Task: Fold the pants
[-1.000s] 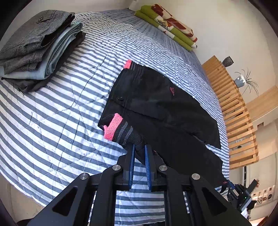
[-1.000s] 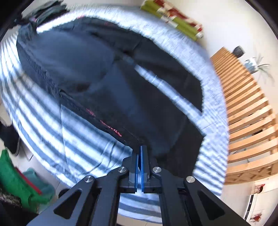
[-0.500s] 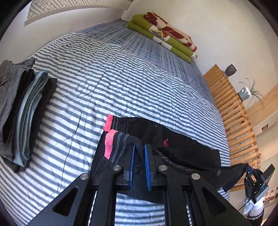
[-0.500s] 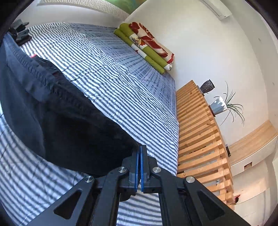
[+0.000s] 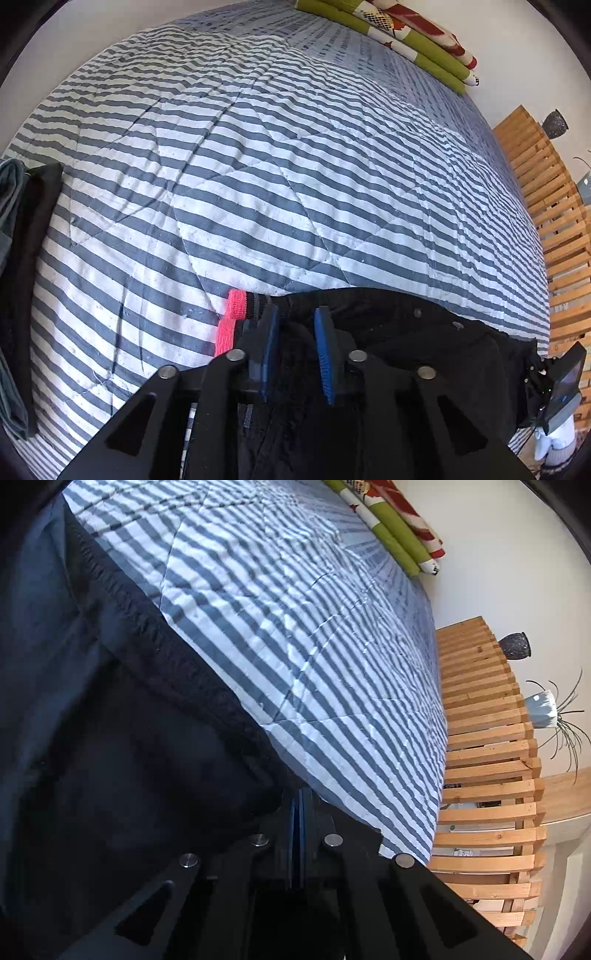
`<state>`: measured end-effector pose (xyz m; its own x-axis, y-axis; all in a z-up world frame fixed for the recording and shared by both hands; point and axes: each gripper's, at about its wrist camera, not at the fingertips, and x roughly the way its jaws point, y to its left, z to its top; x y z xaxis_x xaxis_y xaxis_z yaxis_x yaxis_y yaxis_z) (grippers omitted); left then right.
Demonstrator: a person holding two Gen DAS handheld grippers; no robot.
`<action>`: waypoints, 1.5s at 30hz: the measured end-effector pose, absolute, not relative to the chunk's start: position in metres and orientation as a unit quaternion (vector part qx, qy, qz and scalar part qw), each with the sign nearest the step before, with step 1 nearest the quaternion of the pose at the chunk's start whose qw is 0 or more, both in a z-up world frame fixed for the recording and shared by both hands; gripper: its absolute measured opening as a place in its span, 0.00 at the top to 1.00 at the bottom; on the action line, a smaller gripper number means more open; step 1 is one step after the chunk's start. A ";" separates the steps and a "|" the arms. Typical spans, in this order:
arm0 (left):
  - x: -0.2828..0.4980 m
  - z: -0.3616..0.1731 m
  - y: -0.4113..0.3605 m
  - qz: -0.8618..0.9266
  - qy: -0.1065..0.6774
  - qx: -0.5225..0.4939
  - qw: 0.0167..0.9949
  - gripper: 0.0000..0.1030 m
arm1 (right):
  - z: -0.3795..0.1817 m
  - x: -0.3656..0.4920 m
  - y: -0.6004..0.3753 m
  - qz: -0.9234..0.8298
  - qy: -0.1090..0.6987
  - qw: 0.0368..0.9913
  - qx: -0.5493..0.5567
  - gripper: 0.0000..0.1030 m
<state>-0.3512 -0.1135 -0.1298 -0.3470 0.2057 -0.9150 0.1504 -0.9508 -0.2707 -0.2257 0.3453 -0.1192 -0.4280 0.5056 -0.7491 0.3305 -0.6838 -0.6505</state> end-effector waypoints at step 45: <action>-0.303 -0.126 -0.111 0.834 -0.110 -0.538 0.041 0.41 | -0.078 -0.087 0.401 0.852 -0.112 -0.067 -0.507 0.46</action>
